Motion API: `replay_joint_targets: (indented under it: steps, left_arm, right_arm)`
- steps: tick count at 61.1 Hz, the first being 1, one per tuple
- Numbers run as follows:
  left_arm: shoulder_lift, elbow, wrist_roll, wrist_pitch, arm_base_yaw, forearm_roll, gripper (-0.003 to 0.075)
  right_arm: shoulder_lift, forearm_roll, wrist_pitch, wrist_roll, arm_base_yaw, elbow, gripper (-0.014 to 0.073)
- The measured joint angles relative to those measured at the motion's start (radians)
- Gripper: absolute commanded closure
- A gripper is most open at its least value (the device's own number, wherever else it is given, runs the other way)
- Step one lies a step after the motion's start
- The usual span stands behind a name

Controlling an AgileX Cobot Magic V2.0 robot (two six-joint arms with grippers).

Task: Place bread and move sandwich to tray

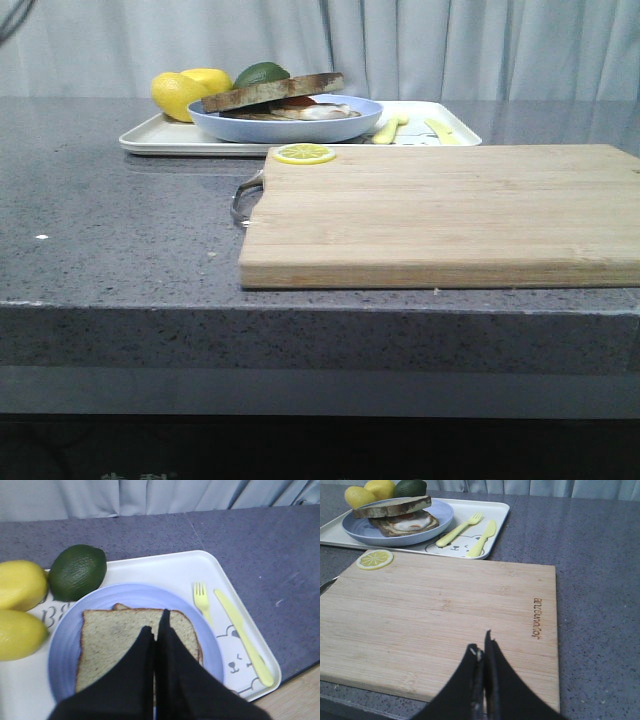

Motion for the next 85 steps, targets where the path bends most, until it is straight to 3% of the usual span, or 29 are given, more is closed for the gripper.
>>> replay_joint_targets:
  steps: [8,28,46,71,85]
  left_arm:
    - [-0.173,0.297,-0.007,-0.002,-0.032,0.177,0.0741]
    - [-0.55,0.983,-0.147,-0.078,-0.01,0.41,0.0741]
    - [-0.935,1.489,-0.189,-0.319,0.023,0.432,0.0741]
    - [-1.487,2.056,-0.236,-0.707,0.023,0.429,0.0741]
    - [-1.837,2.272,-0.238,-0.774,0.023,0.428,0.0741]
  right_arm:
    - [0.0,0.0,0.0,0.0,0.0,0.0,0.0655]
    - [0.0,0.001,0.002,0.0,0.0,0.0,0.0655]
    - [0.0,0.001,0.004,0.0,0.0,0.0,0.0655]
    - [0.0,0.002,0.004,0.0,0.0,0.0,0.0655]
    - [0.0,0.002,0.004,0.0,0.0,0.0,0.0655]
